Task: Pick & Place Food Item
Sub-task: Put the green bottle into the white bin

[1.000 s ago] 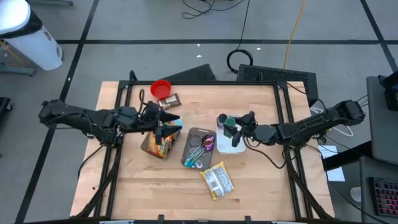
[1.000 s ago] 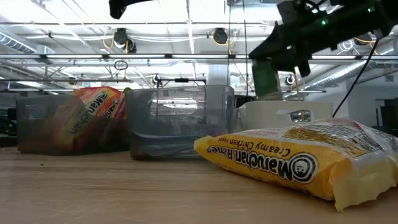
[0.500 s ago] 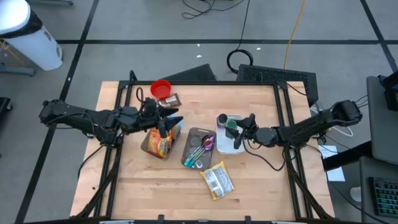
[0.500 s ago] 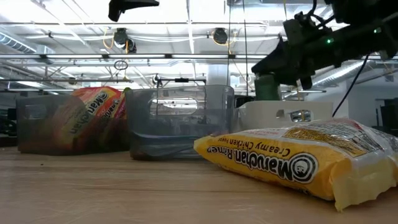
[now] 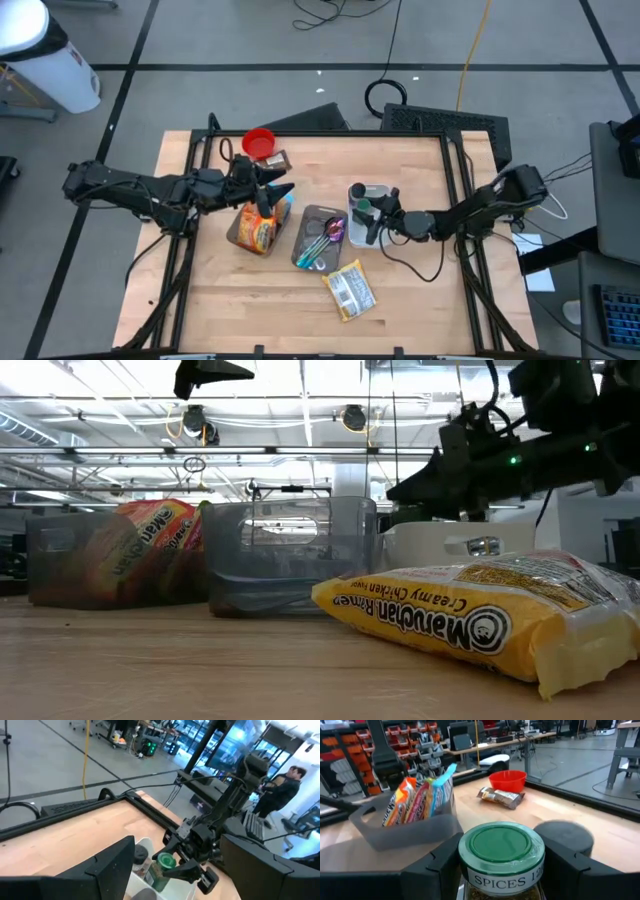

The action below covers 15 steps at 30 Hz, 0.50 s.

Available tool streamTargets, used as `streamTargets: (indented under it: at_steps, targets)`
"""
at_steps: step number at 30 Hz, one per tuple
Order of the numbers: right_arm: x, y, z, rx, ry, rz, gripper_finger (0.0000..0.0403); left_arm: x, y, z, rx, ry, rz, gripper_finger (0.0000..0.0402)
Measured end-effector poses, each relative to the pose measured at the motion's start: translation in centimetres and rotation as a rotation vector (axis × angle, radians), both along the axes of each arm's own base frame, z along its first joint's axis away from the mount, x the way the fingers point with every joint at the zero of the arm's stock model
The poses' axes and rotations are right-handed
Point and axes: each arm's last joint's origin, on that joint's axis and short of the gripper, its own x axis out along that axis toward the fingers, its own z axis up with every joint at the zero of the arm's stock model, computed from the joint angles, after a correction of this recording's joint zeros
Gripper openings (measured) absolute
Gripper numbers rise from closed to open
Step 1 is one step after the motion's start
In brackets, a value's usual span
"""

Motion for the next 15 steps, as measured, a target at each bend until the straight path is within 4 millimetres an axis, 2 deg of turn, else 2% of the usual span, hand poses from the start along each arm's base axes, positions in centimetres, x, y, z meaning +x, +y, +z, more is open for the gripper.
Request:
streamTargets:
  at_steps: [15]
  targets:
    - [1.3,0.3,-2.6,-0.003,0.015,0.002,0.0197,-0.1,0.0,-0.6,0.016,0.072,-0.005,0.0296]
